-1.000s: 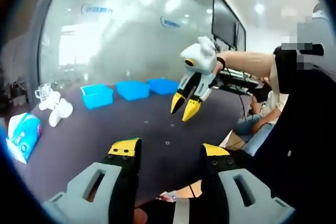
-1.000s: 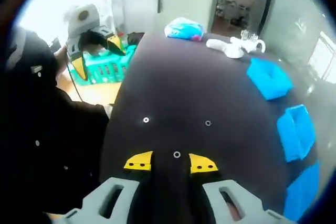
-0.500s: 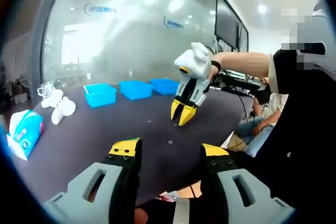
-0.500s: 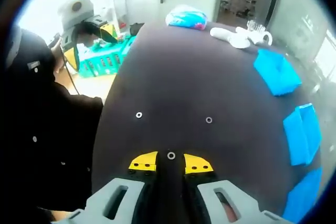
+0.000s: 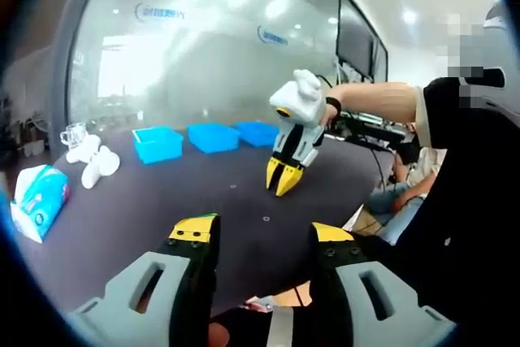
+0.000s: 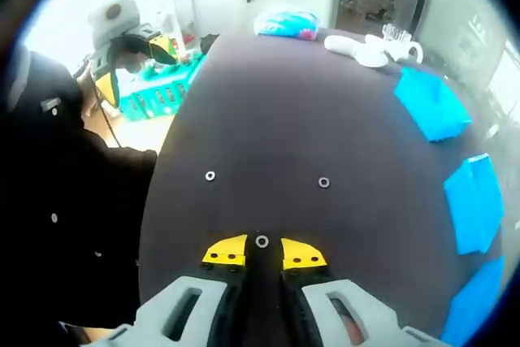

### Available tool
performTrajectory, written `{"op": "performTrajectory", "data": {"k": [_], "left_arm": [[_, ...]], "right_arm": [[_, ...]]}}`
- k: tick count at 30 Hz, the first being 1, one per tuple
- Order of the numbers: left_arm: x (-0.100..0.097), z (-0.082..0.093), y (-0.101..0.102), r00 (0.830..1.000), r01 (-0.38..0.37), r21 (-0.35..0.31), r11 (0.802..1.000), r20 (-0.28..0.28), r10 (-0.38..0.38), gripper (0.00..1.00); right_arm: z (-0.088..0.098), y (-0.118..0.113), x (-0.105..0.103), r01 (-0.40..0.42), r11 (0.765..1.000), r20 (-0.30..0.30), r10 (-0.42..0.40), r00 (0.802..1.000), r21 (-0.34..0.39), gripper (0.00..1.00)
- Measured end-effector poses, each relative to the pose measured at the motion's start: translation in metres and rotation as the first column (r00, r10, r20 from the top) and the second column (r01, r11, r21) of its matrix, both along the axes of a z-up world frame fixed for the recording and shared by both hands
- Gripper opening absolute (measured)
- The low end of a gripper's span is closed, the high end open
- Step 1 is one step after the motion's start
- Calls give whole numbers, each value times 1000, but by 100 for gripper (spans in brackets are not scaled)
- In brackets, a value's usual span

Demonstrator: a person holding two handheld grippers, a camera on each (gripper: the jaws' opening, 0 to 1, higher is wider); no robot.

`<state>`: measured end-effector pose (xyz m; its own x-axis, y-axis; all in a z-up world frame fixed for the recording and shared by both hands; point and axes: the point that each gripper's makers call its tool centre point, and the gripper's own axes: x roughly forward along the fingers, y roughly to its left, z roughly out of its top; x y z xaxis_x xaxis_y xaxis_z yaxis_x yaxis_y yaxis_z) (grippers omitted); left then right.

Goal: Sort the screws, nuts, and washers into the corresponding bins

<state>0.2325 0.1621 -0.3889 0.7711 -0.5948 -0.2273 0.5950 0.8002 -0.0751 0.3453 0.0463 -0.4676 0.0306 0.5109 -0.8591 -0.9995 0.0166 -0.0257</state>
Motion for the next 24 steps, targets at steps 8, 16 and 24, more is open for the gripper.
{"op": "performTrajectory", "data": {"k": [8, 16, 24], "left_arm": [[0, 0, 1, 1000, -4, -16, 1000, -3, 4, 41], [-1, 2, 0, 1000, -5, -10, 1000, 3, 5, 41], [2, 6, 2, 1000, -23, -8, 1000, 17, 23, 40]], "right_arm": [[-2, 1, -7, -25, 1000, 15, 25, 1000, -11, 2], [2, -2, -13, -20, 1000, 21, 20, 1000, 8, 2], [25, -10, -20, 66, 988, 27, -71, 997, 137, 2]]}}
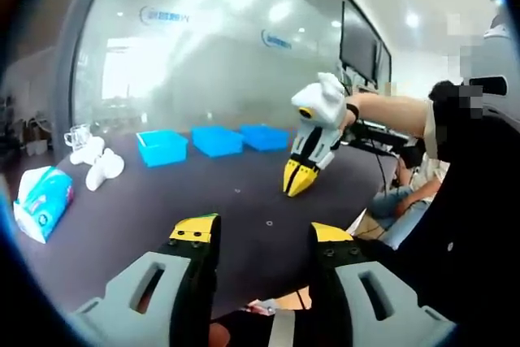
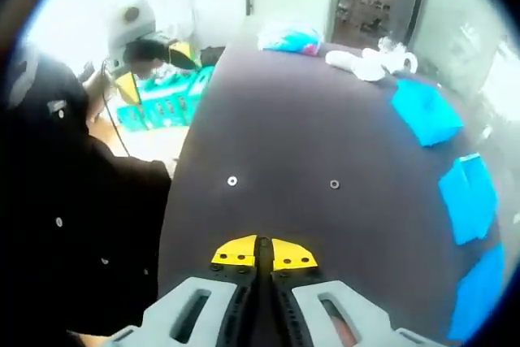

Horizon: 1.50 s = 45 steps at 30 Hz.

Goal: Sort the screws, nuts, and washers into the corresponding bins

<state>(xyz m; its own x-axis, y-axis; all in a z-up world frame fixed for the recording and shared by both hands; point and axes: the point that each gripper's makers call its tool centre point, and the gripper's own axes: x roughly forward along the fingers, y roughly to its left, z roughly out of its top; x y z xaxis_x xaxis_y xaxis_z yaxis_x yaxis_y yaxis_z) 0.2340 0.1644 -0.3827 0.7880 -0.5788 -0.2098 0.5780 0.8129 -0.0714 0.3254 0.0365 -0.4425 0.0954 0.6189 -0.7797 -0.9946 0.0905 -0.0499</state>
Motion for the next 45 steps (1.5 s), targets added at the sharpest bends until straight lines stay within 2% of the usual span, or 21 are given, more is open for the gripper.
{"op": "performTrajectory", "data": {"k": [4, 7, 11, 14, 15, 17, 20, 21, 24, 26, 28, 30, 31, 32, 37, 39, 40, 42, 45], "left_arm": [[1, 3, 0, 1000, -5, 1, 1000, 7, 5, 40], [2, 6, 0, 1000, -5, -2, 1000, 17, 5, 40], [3, 11, -2, 1000, -3, -4, 1000, 28, 3, 40], [5, 15, -2, 999, -7, -8, 1000, 37, 7, 40], [6, 17, -2, 999, -10, -12, 1000, 43, 11, 40], [7, 21, -3, 999, -12, -26, 1000, 52, 13, 40], [8, 24, -4, 998, -10, -30, 999, 57, 11, 40], [9, 25, -5, 998, -12, -27, 1000, 59, 13, 40], [10, 28, -4, 998, -19, -29, 999, 65, 21, 40], [11, 30, -3, 997, -26, -33, 999, 69, 28, 40], [12, 31, -2, 996, -38, -33, 999, 75, 41, 41], [13, 31, 0, 996, -50, -27, 998, 78, 52, 41], [14, 31, 0, 995, -55, -23, 998, 81, 57, 41], [14, 31, 1, 995, -60, -23, 998, 83, 62, 41], [17, 32, 5, 992, -87, -2, 996, 97, 86, 41], [18, 33, 7, 990, -99, 3, 995, 104, 98, 41], [18, 32, 7, 989, -102, 3, 995, 104, 101, 42], [18, 32, 8, 989, -104, 1, 995, 103, 103, 42], [19, 33, 9, 988, -110, -3, 994, 109, 110, 42]], "right_arm": [[19, -8, 4, 69, 993, 34, -73, 997, 99, 2], [37, -16, 6, 142, 968, 31, -151, 988, 207, 2], [61, -28, 7, 219, 912, 39, -248, 968, 348, 2], [76, -41, 8, 272, 858, 65, -332, 941, 436, 2], [78, -43, 7, 282, 848, 67, -347, 936, 449, 2], [86, -54, 15, 326, 802, 62, -409, 911, 500, 2], [98, -67, 20, 396, 702, 23, -506, 862, 592, 2], [102, -72, 23, 415, 667, 20, -542, 840, 619, 2], [108, -83, 24, 436, 603, 18, -599, 801, 668, 2], [111, -89, 24, 440, 571, 49, -646, 762, 694, 2], [112, -92, 25, 438, 553, 63, -668, 742, 709, 2], [113, -91, 24, 438, 540, 64, -679, 732, 719, 2], [115, -90, 24, 440, 523, 57, -688, 723, 731, 2], [116, -89, 25, 440, 512, 48, -691, 722, 738, 2], [122, -79, 35, 443, 487, 28, -696, 717, 752, 2], [130, -74, 42, 443, 465, 5, -694, 720, 766, 2], [133, -71, 47, 441, 461, 4, -695, 719, 770, 2], [142, -68, 60, 433, 453, 21, -710, 704, 779, 2], [149, -61, 76, 428, 453, 29, -712, 701, 782, 2]]}}
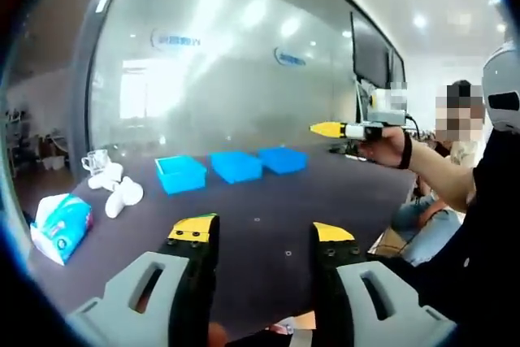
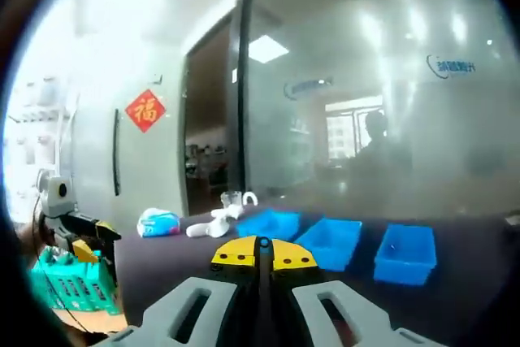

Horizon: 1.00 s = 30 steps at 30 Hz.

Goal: Sort the screws, nuts, and washers into the corresponding bins

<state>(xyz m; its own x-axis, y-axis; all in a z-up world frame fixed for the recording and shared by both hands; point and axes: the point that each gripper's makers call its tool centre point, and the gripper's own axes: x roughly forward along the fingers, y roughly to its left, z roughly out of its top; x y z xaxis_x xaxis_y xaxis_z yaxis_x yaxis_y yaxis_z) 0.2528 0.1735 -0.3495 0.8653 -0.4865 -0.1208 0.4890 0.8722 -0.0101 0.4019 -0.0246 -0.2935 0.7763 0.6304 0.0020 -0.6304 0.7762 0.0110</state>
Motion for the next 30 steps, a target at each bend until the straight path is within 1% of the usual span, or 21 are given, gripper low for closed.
{"op": "performTrajectory", "data": {"k": [3, 5, 6, 7, 9, 12, 14, 18, 19, 24, 27, 30], "left_arm": [[0, 2, 0, 1000, -2, -4, 1000, 7, 2, 42], [-1, 5, 1, 1000, -4, -9, 1000, 17, 4, 42], [-1, 6, 1, 1000, -5, -11, 1000, 20, 5, 42], [-2, 7, 1, 1000, -5, -13, 1000, 23, 6, 42], [-2, 7, 2, 1000, -10, -9, 1000, 26, 10, 42], [-3, 7, 5, 999, -19, 0, 1000, 27, 18, 42], [-4, 8, 6, 1000, -18, -3, 1000, 25, 18, 42], [-5, 11, 9, 999, -28, -8, 1000, 35, 29, 42], [-5, 11, 10, 999, -30, -8, 1000, 36, 30, 42], [-6, 13, 10, 999, -36, -6, 999, 40, 36, 42], [-6, 14, 11, 998, -41, -8, 999, 42, 42, 42], [-6, 13, 13, 998, -48, -9, 999, 39, 49, 42]], "right_arm": [[7, 5, 23, 24, 1000, 26, -24, 999, -17, 2], [12, 6, 42, 38, 999, 35, -38, 999, -24, 2], [13, 7, 49, 49, 999, 38, -48, 998, -25, 2], [15, 8, 61, 60, 998, 40, -59, 997, -26, 2], [15, 9, 79, 70, 997, 30, -69, 997, -32, 2], [11, 14, 97, 83, 996, 5, -83, 997, -38, 2], [5, 15, 107, 98, 994, -25, -99, 995, -38, 2], [0, 19, 129, 119, 992, -48, -121, 992, -43, 2], [-2, 20, 137, 132, 990, -58, -134, 989, -51, 2], [-9, 22, 167, 164, 983, -78, -171, 982, -82, 2], [-11, 25, 180, 172, 981, -87, -180, 980, -92, 2], [-15, 33, 194, 176, 976, -89, -189, 978, -132, 2]]}}
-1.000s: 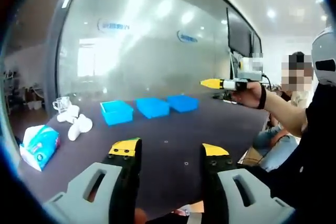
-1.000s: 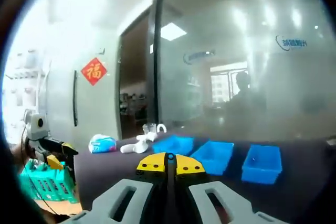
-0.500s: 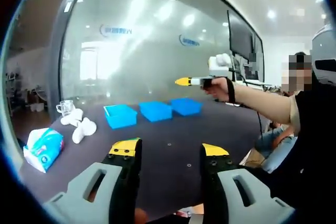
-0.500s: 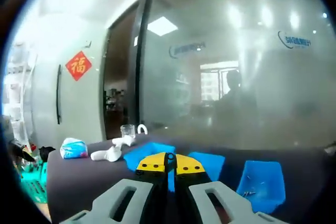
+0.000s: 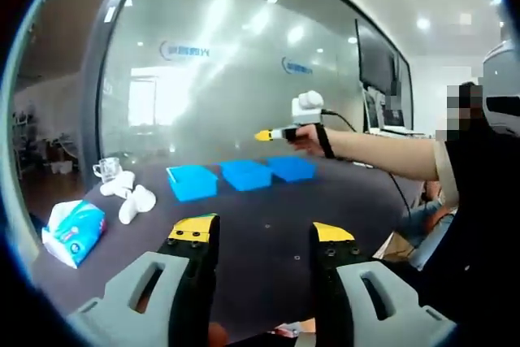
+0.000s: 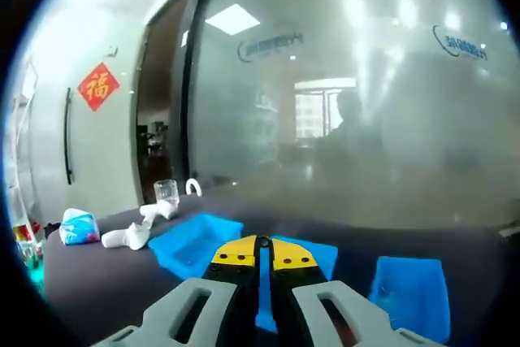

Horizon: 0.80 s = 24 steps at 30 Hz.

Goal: Sort the screws, nuts, and washers into the corresponding bins

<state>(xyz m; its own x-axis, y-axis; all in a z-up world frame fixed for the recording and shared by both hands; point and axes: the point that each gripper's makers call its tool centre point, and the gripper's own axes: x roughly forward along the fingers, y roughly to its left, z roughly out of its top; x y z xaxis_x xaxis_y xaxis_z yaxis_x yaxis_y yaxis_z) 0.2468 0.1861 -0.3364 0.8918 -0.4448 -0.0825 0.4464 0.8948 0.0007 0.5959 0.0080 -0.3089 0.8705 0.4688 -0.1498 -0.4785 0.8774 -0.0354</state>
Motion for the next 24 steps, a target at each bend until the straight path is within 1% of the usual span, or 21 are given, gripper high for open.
{"op": "performTrajectory", "data": {"k": [4, 11, 14, 15, 16, 17, 18, 21, 24], "left_arm": [[0, -1, 2, 1000, -7, 0, 1000, -2, 7, 42], [-1, 0, 7, 1000, -22, -3, 1000, -1, 22, 42], [-1, 0, 7, 1000, -21, -5, 1000, 1, 21, 42], [-2, 0, 7, 1000, -21, -5, 1000, 1, 21, 42], [-2, -1, 8, 1000, -22, -5, 1000, 0, 22, 42], [-2, -1, 8, 1000, -22, -6, 1000, -1, 22, 42], [-2, -1, 9, 1000, -22, -8, 1000, -2, 22, 42], [-2, -1, 10, 1000, -23, -9, 1000, -2, 23, 42], [-3, -1, 10, 1000, -22, -9, 1000, -1, 22, 42]], "right_arm": [[-4, 9, 12, -3, 1000, -7, 3, 1000, -26, 2], [-12, 18, 24, 0, 998, -20, -1, 1000, -59, 2], [-15, 15, 26, 22, 996, -13, -24, 1000, -83, 5], [-16, 15, 26, 21, 996, -12, -22, 1000, -85, 7], [-16, 15, 27, 21, 996, -16, -22, 1000, -84, 11], [-16, 15, 27, 22, 996, -18, -24, 1000, -82, 16], [-17, 15, 27, 20, 997, -20, -22, 1000, -77, 19], [-16, 16, 21, 5, 998, -24, -6, 1000, -58, 19], [-15, 16, 10, -13, 999, -25, 12, 1000, -46, 19]]}}
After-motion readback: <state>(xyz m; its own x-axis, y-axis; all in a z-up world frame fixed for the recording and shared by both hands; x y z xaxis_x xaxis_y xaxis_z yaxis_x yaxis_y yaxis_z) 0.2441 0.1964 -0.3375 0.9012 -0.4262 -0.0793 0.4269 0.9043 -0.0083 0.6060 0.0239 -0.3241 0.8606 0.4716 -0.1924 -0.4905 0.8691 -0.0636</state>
